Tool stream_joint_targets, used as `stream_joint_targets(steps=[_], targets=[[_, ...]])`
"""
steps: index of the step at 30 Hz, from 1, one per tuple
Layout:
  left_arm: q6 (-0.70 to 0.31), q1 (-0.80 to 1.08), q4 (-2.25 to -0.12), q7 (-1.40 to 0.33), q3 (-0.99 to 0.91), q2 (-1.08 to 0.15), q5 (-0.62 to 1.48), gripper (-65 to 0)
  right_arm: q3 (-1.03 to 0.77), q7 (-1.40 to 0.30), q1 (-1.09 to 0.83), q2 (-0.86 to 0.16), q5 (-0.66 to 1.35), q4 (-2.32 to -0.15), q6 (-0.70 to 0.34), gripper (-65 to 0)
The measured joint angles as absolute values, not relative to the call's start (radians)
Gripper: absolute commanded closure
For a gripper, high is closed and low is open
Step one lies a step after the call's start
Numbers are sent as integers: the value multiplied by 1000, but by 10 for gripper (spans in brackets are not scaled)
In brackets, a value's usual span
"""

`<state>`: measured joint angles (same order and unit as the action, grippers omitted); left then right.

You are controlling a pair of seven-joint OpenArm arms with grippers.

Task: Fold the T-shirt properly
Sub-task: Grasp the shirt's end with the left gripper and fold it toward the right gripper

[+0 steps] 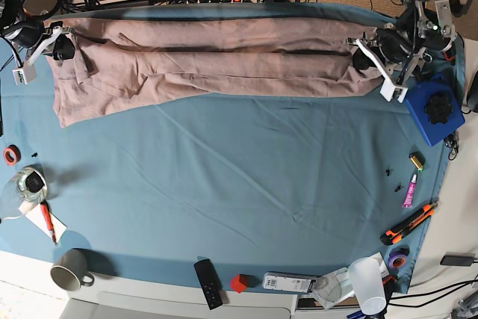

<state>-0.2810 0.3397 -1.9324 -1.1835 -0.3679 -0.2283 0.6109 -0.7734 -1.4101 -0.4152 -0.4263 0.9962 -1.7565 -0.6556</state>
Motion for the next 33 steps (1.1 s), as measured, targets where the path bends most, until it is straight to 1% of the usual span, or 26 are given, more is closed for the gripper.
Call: stream_joint_targets(steps=[5,12,14,16,18,21,24,27,30,32,33], targets=[[-282,342,-2050,-1179,-368,-228,617,0,-773,-1410,-415,-426,996,-1757,-656,-97],[-288,461,-2222,-1113,-365,-226,639,0,-773,-1410,-415,-426,996,-1757,-656,-97],[-334,502,-2268,-1109,-364,-218,635,0,-773,-1410,-415,-426,996,-1757,-656,-97],[-336,538,-2316,-1097,-344,-204,635,0,-773,-1410,-415,-426,997,-1757,-656,-97],[-339,549,-2342,-1050,-292,-184,640,0,-773,-1411,-412,-426,997,-1757,-656,-97],[-337,545,-2339,-1033,-159,-154,609,0,-775,-1410,-395,-426,996,-1757,-656,-97],[-338,518,-2338,-1012,-6,-128,468,0,-775,-1410,-381,-426,997,-1758,-656,-97],[-301,492,-2338,-948,123,-99,353,0,-775,-1410,-370,-426,997,-1758,-656,-97],[-274,459,-2335,-927,225,-68,252,0,-775,-1411,-369,-426,996,-1759,-656,-97],[-266,418,-2273,-899,274,-43,216,0,-775,-1410,-369,-426,997,-1759,-656,-97],[-266,400,-2232,-911,296,-34,202,0,-775,-1411,-369,-426,997,-1760,-656,-97]])
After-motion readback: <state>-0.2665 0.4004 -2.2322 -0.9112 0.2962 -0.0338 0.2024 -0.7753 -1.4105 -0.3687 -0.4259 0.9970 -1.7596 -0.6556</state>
